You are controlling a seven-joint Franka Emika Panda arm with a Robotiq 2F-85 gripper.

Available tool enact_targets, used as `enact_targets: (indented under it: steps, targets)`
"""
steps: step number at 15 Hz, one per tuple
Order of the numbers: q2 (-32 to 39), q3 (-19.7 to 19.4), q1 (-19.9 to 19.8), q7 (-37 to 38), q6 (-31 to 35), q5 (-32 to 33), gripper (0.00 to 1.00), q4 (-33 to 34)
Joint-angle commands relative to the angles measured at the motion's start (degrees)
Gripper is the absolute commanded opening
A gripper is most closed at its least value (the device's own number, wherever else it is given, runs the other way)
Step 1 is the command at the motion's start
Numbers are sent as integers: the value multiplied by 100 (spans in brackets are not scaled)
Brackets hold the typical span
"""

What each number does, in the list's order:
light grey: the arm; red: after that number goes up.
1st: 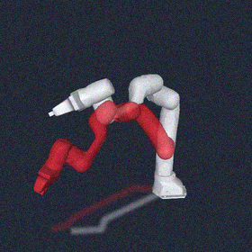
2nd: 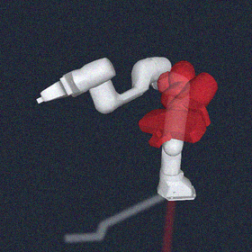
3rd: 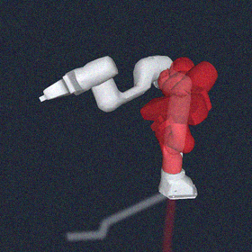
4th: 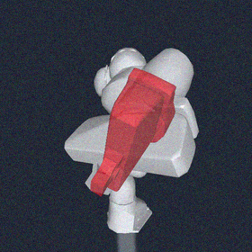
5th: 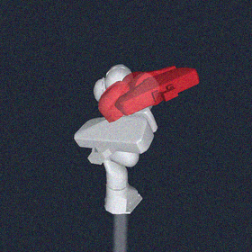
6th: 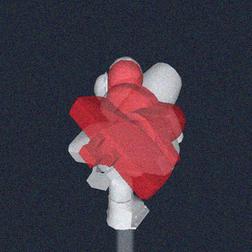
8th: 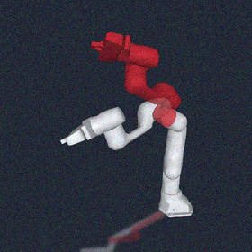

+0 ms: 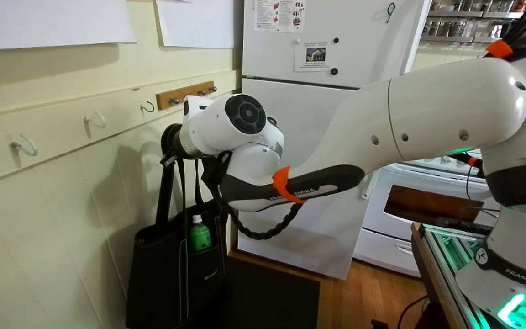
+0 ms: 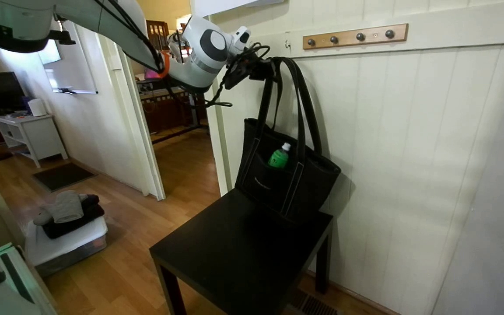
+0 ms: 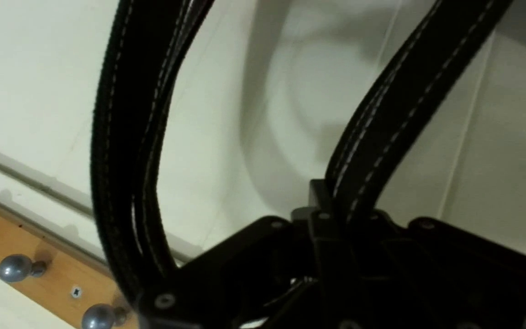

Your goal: Put the bottle in the bag and put the bag on the chair

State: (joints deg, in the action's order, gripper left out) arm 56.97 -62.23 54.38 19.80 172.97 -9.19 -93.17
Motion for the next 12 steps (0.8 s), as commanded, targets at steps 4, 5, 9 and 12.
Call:
enact_targets:
  steps: [4, 5, 9, 12]
  targets:
    - [-212, 609, -484, -343, -1040, 1032, 1, 747]
    - [-234, 763, -596, -386, -1132, 1154, 1, 864]
    - [-200, 1239, -1007, -315, -1374, 1552, 1, 1295]
    - [-155, 1504, -1274, -118, -1366, 1684, 1, 1555]
